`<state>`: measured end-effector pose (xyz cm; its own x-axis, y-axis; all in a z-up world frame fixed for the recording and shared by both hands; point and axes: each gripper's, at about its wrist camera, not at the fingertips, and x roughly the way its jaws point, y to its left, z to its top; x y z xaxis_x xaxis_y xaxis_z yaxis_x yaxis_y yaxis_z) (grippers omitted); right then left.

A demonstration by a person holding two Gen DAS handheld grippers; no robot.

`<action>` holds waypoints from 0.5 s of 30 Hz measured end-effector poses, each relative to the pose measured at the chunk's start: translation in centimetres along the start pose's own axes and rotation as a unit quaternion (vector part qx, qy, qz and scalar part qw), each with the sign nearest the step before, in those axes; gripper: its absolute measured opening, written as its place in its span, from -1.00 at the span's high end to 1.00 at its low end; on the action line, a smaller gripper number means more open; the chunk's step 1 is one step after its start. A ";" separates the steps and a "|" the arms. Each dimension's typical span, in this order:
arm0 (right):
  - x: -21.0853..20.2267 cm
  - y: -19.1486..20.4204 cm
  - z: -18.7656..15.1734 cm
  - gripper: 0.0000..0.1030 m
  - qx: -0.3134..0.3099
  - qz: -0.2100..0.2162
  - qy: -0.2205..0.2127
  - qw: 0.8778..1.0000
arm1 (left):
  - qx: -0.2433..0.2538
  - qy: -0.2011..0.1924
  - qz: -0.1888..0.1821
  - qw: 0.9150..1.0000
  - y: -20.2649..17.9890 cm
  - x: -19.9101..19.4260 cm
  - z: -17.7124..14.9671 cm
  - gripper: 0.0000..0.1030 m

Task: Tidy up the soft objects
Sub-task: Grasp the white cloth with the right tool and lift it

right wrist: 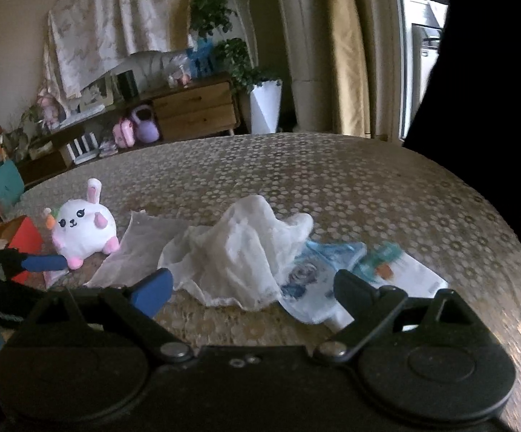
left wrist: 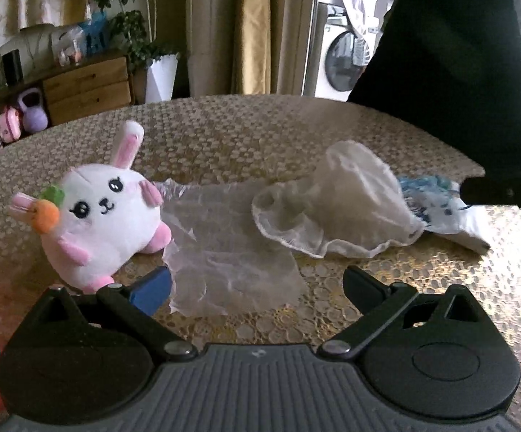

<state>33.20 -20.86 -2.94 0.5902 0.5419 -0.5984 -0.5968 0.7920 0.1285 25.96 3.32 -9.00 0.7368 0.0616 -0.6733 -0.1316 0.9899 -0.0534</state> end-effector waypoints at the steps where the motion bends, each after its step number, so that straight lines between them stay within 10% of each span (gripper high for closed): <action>1: 0.6 0.1 0.3 -0.87 -0.003 0.002 0.001 1.000 | -0.002 0.003 0.002 1.000 0.1 0.5 -0.1 -0.98; 15: 9.6 2.1 2.4 -0.86 -0.041 -0.015 0.032 0.999 | -0.012 0.021 0.013 1.000 1.0 4.3 -0.1 -0.98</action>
<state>38.92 -13.35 -6.55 0.5734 0.4978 -0.6507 -0.6239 0.7801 0.0471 28.96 4.53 -12.06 0.7048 0.0809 -0.7048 -0.1666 0.9846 -0.0536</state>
